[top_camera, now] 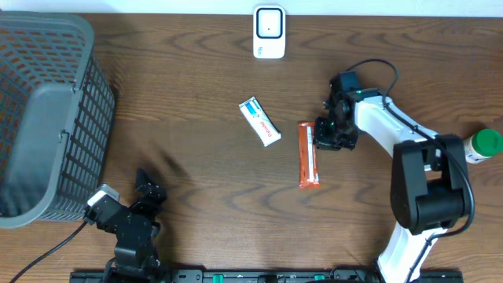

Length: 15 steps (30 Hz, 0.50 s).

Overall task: Scan the item barcode
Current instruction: 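Lower the right gripper and grasp the TOP bar's end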

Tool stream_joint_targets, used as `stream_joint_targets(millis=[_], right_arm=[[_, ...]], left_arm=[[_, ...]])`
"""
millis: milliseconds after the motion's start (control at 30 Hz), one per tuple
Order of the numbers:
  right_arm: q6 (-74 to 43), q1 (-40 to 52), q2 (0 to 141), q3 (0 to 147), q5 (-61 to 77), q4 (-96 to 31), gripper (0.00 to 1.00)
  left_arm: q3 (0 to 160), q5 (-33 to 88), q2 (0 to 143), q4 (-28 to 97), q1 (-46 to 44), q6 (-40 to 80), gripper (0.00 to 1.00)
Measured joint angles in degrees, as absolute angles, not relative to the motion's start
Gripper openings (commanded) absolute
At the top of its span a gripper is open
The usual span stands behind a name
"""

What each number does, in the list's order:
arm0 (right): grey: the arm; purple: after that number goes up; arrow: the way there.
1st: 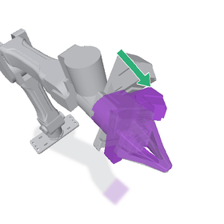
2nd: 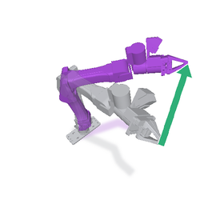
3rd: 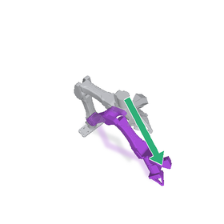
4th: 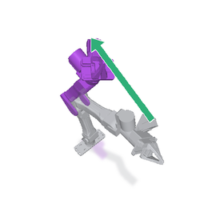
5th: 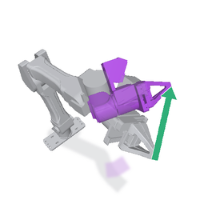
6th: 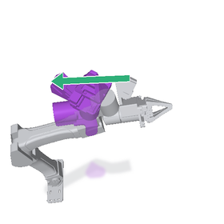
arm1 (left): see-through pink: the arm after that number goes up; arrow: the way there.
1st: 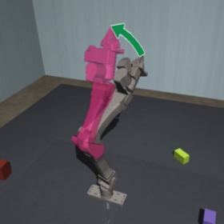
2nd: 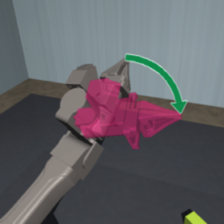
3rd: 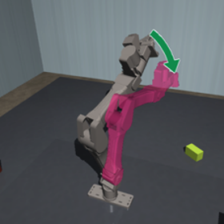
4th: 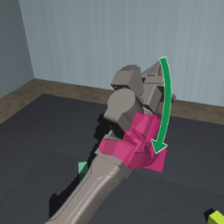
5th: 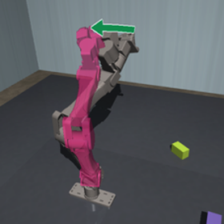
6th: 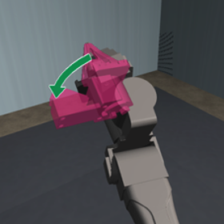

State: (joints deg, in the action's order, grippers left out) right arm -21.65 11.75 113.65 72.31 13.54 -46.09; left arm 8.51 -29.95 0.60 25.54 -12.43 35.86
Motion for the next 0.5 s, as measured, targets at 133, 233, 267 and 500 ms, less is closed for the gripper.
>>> stream_joint_targets(millis=[133, 233, 267, 500], right_arm=[[-21.61, 12.25, 113.62, 72.31, 13.45, -46.74, 0.01], [-21.43, 12.64, 113.56, 72.34, 13.45, -48.53, 0.01], [-21.41, 12.71, 113.51, 72.34, 13.41, -49.15, 0.01], [-21.26, 12.71, 110.89, 72.34, 12.78, -53.49, 0.01]], left_arm=[[8.51, -29.95, 0.6, 25.54, -12.43, 35.83, 0.93], [8.49, -29.95, 0.58, 25.54, -12.43, 35.83, 0.93], [8.51, -29.95, 0.6, 25.54, -12.43, 35.83, 0.93], [8.51, -29.98, 0.6, 25.54, -12.43, 35.83, 0.93]])
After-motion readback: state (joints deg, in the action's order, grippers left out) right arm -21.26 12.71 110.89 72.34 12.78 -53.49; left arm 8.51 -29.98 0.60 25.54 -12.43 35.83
